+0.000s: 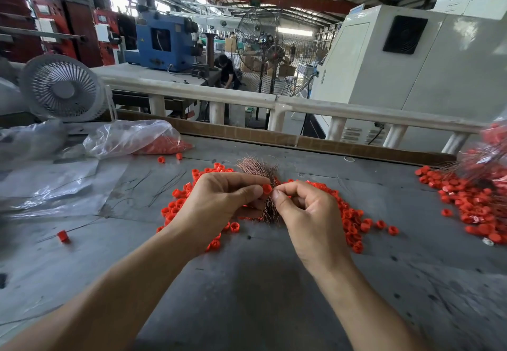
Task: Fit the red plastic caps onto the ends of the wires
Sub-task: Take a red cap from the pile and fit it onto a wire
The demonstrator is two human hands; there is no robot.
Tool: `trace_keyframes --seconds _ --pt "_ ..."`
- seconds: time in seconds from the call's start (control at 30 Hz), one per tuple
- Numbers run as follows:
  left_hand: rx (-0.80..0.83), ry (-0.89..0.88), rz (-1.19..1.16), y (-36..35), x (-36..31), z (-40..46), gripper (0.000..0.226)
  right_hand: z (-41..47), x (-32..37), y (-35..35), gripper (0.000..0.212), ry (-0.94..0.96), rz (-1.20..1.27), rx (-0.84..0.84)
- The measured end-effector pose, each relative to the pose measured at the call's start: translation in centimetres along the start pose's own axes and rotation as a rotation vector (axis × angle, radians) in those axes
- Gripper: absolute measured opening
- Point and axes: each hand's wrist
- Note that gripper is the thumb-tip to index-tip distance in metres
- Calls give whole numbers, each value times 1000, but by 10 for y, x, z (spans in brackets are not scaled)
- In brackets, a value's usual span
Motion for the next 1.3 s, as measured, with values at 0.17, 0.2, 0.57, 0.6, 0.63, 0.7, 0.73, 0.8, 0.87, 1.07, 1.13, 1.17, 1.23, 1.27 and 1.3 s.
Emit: trace_keyframes --seconds 0.17,0.2,0.57,0.6,0.63,0.7,0.73,0.8,0.87,1.07,1.13,1.17,1.23,1.27,1.3 --pt "14 2 -14 1 0 0 18 0 0 0 17 -5 11 -2" --pt "15 2 -18 1 0 0 18 0 -1 0 17 -3 9 -3" --pt "23 28 -58 2 2 3 21 0 0 0 16 17 12 2" --pt "30 40 -73 2 2 3 21 0 0 0 16 19 16 3" --pt "37 52 -84 3 2 3 21 0 0 0 16 22 19 4" --pt "51 69 -92 4 3 4 21 0 1 0 17 25 23 10" --pt "56 71 -91 4 3 4 20 0 1 0 17 24 30 11" --pt "60 61 -94 4 3 4 19 0 1 -1 18 19 49 9" --pt "63 54 -125 3 3 4 17 1 1 -2 17 -1 74 13" --pt "46 28 -165 4 3 4 20 0 2 -3 26 -83 163 42" --pt "45 27 -174 4 3 4 20 -1 3 -2 29 -106 183 47" --pt "48 27 -181 4 3 4 19 -1 3 -3 28 -119 197 52" --pt "61 30 -204 3 3 3 18 -1 3 -4 26 -141 215 65" --pt "69 31 -217 2 2 3 18 -1 3 -4 25 -148 221 69" --pt "76 31 -226 2 2 3 18 -1 3 -5 24 -156 226 71"
Point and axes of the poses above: each hand's wrist, its own z-axis towards the middle knuckle, its own y-axis out of the back of the hand, x = y × z, and after that the axes turned 11 degrees about y, right-handed
